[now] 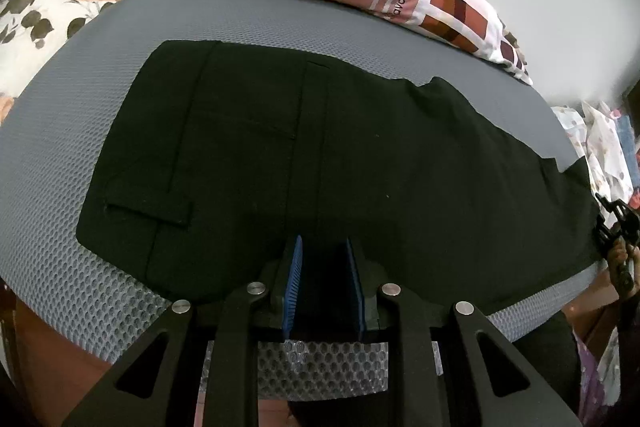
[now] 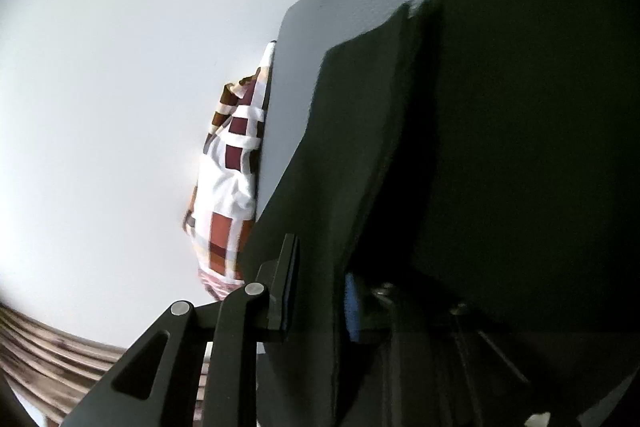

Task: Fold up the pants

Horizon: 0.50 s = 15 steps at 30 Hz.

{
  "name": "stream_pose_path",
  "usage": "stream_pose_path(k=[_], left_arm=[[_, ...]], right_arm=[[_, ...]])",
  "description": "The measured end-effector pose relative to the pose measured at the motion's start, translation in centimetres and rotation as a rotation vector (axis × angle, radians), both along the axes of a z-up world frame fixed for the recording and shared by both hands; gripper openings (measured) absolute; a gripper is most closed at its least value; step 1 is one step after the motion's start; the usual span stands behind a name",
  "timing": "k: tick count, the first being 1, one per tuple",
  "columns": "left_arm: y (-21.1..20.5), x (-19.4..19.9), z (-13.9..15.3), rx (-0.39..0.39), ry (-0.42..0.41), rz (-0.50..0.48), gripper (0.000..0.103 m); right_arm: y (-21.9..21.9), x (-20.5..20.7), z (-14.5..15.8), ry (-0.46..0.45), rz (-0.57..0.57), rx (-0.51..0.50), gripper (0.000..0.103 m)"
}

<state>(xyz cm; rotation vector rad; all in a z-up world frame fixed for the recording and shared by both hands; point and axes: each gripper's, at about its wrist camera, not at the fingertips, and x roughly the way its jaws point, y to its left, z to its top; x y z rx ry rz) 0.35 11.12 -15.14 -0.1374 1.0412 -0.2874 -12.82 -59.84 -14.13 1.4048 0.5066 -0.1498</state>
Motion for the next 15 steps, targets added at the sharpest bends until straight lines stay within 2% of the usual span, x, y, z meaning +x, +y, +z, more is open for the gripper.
stream_pose_path(k=[3,5,7,15], left_arm=[[-0.1,0.1,0.0,0.005,-0.001,0.008,0.023],[-0.1,0.0,0.0,0.008,-0.008,0.012,0.023],[-0.2,0.0,0.0,0.015,-0.017,0.011,0.023],[-0.2,-0.2,-0.2,-0.014,-0.005,0.021,0.023]], right_arm=[[-0.3,0.7,0.5,0.008,0.020,-0.041,0.020],[-0.3,1.1,0.7,0.033,0.035,-0.095,0.007],[-0.4,1.1,0.5,0.055,0.037,-0.109,0.005],[0.3,-5.4,2.8,0.056,0.040,-0.195,0.004]])
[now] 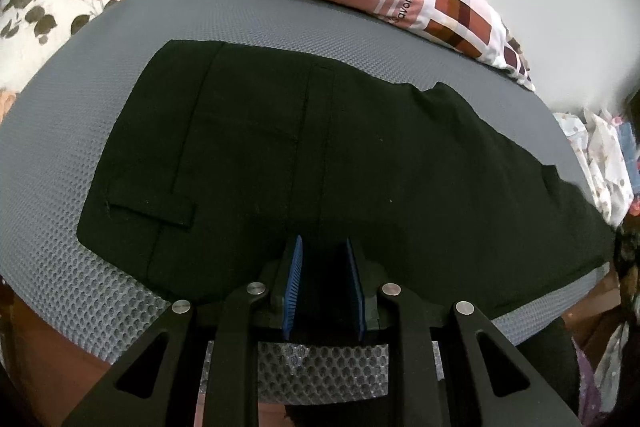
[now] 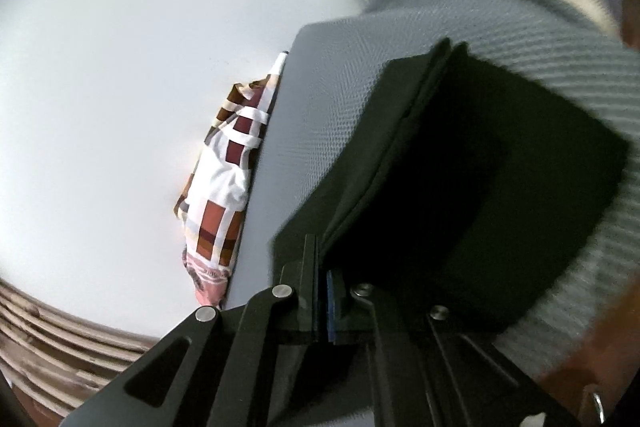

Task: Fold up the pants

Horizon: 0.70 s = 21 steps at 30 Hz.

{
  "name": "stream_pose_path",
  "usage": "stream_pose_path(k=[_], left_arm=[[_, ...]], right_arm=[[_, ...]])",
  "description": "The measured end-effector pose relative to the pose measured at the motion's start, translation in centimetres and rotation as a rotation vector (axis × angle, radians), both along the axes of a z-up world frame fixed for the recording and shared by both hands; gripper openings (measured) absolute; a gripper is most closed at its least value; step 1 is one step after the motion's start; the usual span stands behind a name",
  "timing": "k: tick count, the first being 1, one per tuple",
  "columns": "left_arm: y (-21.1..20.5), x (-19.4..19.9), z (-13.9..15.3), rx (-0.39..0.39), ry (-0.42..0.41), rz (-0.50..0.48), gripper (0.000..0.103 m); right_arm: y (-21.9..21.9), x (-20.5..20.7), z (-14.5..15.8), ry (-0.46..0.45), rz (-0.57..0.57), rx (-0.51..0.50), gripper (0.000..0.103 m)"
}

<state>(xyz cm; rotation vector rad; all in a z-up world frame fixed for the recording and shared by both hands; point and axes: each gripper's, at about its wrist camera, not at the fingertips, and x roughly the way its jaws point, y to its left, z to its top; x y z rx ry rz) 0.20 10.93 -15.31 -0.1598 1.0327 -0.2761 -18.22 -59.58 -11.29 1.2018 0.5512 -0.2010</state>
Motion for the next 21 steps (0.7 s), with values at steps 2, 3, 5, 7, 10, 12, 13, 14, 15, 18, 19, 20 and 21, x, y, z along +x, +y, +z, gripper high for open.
stream_pose_path(k=[2,3,5,7,10,12,13,14,15,18,19,20,21], left_arm=[[0.2,0.0,0.0,-0.007,0.000,-0.001,0.023],[0.3,0.1,0.0,-0.007,-0.003,-0.003,0.023],[0.3,0.0,0.0,-0.002,-0.012,-0.013,0.023],[0.4,0.0,0.0,-0.001,-0.020,-0.019,0.023],[0.5,-0.1,-0.1,-0.009,-0.025,-0.011,0.023],[0.6,-0.1,0.0,-0.010,-0.027,-0.006,0.023],[0.6,-0.1,0.0,-0.010,-0.028,-0.004,0.023],[0.6,-0.2,0.0,-0.010,-0.029,-0.002,0.023],[0.6,-0.2,0.0,-0.011,-0.030,0.000,0.023],[0.7,-0.1,0.0,-0.013,-0.027,0.007,0.024],[0.7,-0.2,0.0,-0.009,-0.029,0.008,0.024],[0.6,-0.2,0.1,-0.005,-0.031,0.008,0.025],[0.5,-0.2,0.1,-0.002,-0.033,0.006,0.028]], right_arm=[[-0.1,-2.1,-1.0,0.044,0.004,0.017,0.004],[-0.2,-2.8,-1.7,0.064,0.002,0.025,0.004],[-0.4,-3.6,-3.5,0.095,-0.016,0.062,0.004],[-0.6,-3.8,-4.3,0.076,-0.024,0.094,0.003],[-1.0,-3.9,-4.3,0.058,-0.018,0.115,0.003],[-1.5,-4.5,-4.6,0.057,-0.043,0.140,0.006],[-1.9,-4.9,-4.9,0.048,-0.054,0.171,0.006],[-2.4,-5.5,-5.2,0.041,-0.071,0.201,0.006],[-2.7,-5.9,-5.2,0.038,-0.088,0.210,0.006],[-3.8,-7.7,-4.2,0.036,-0.134,0.183,0.008],[-4.1,-8.0,-4.0,0.040,-0.132,0.186,0.010],[-4.4,-8.2,-3.9,0.046,-0.134,0.182,0.012],[-4.6,-8.5,-3.6,0.053,-0.154,0.161,0.012]])
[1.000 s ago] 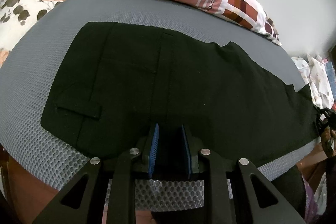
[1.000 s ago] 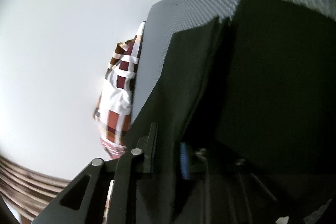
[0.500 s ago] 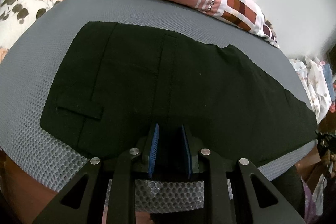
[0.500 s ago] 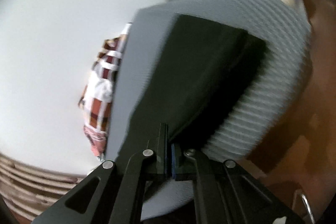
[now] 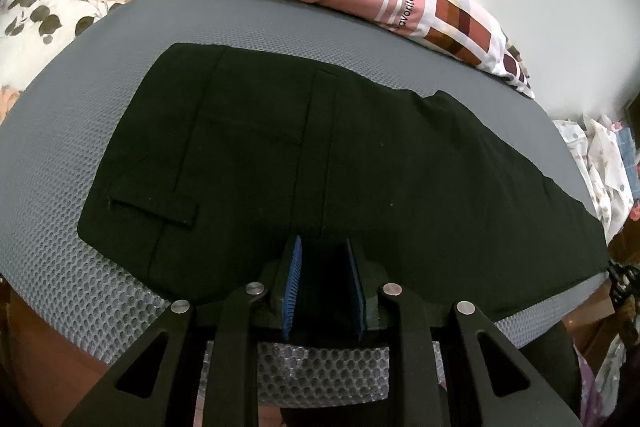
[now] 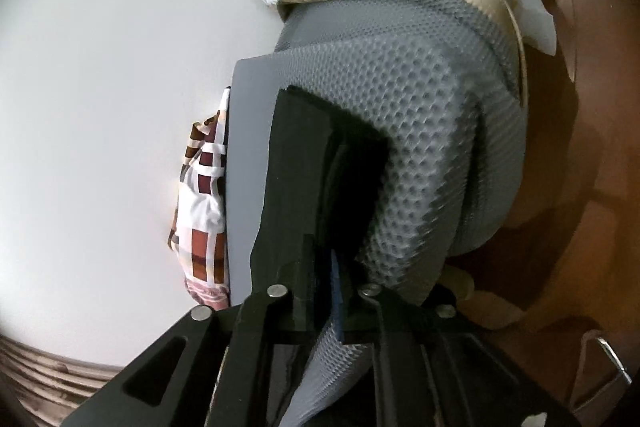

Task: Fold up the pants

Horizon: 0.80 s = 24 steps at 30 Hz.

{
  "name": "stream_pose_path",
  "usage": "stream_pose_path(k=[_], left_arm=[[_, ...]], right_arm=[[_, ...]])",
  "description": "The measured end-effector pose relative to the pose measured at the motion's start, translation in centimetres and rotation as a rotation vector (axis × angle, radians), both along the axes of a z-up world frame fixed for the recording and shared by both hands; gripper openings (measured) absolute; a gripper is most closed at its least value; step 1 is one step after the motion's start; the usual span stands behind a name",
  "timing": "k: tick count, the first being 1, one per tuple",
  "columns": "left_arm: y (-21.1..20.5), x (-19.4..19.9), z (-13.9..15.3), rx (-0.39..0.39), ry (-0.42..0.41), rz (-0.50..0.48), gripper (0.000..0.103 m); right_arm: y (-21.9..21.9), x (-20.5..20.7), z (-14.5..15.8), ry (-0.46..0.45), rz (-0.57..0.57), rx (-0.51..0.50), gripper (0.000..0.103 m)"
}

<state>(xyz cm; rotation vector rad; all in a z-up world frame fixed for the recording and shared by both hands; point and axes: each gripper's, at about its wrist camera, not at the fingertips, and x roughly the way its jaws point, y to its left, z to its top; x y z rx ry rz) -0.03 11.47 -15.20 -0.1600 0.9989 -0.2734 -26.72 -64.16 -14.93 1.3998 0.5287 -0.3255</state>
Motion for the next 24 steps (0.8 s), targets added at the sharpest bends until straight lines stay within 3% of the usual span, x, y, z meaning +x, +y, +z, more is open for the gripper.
stream_pose_path(k=[8,15,24], left_arm=[[-0.8,-0.7,1.8,0.028,-0.073,0.033,0.043],[-1.3,-1.4,4.6,-0.011,-0.138,0.077,0.068],[-3.0,-1.8,4.2,-0.042,-0.116,0.065,0.071]], right_arm=[[-2.4,-2.7,1.0,0.034,-0.132,-0.041,0.015],[-3.3,-2.2,0.5,0.004,-0.129,-0.023,0.024],[-1.3,0.7,1.1,0.002,-0.050,-0.059,0.038]])
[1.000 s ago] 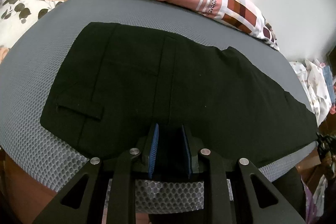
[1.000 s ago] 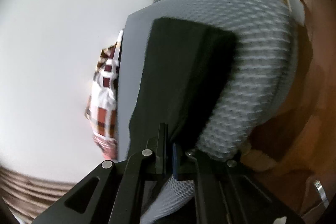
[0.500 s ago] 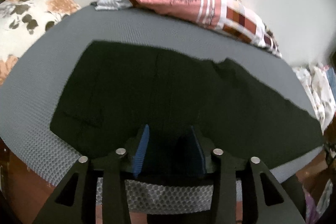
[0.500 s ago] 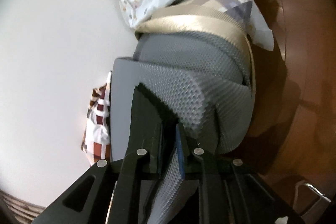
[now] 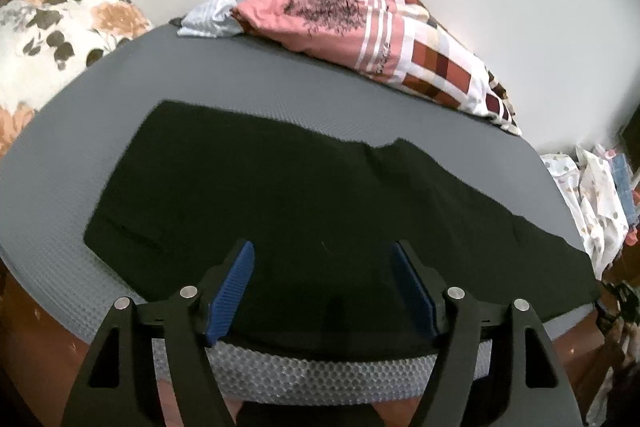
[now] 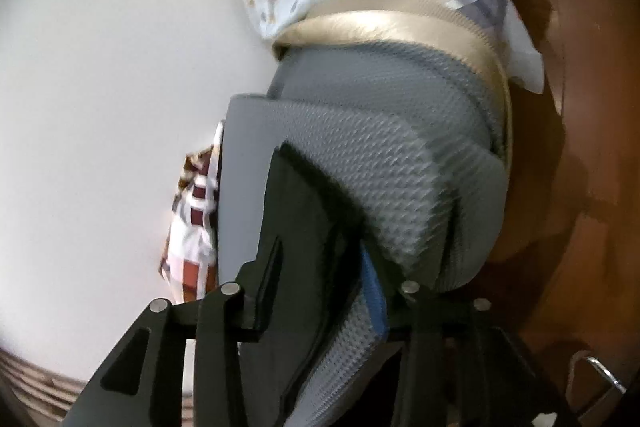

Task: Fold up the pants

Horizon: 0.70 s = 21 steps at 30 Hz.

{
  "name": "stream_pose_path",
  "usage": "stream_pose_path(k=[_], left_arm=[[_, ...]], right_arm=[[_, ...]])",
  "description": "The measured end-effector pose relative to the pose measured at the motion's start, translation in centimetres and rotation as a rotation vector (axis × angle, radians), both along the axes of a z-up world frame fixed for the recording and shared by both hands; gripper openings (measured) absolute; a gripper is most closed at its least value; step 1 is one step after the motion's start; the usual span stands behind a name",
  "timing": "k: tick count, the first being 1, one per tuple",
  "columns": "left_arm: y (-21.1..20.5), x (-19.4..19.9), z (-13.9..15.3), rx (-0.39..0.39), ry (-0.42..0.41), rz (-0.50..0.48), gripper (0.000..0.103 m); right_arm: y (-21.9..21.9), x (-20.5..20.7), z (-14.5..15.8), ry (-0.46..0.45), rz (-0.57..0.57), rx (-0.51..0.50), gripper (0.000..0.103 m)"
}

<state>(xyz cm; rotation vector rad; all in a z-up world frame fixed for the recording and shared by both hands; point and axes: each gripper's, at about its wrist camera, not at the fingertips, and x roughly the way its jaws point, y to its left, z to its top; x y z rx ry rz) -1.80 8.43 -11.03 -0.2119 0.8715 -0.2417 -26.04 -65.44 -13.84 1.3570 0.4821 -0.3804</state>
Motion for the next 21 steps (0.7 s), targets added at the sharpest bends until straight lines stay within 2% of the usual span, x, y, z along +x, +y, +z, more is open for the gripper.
stream_pose_path(k=[3,5,6,7,11,15,21], left_arm=[[-0.3,0.1,-0.4,0.005,0.014,-0.006,0.071],[-0.3,0.0,-0.5,0.006,0.011,-0.004,0.071],[-0.3,0.0,-0.5,0.005,0.008,0.000,0.072],[-0.2,0.0,-0.6,0.005,0.008,0.003,0.072],[0.1,0.2,-0.8,0.009,0.016,0.016,0.072],[0.1,0.2,-0.6,0.007,0.008,0.017,0.072],[-0.4,0.0,-0.2,0.008,0.002,-0.006,0.072]], right_arm=[[0.2,1.0,0.3,0.014,0.010,-0.034,0.038],[0.4,1.9,0.7,0.060,0.028,-0.077,0.032],[0.4,2.2,0.9,0.101,0.032,-0.100,0.016],[0.4,2.6,0.7,0.144,0.045,-0.103,0.009],[0.6,2.9,2.1,0.145,0.061,-0.133,0.009],[3.0,4.5,5.9,0.072,0.114,-0.189,0.010],[11.7,10.2,11.0,0.001,0.306,-0.311,0.010]])
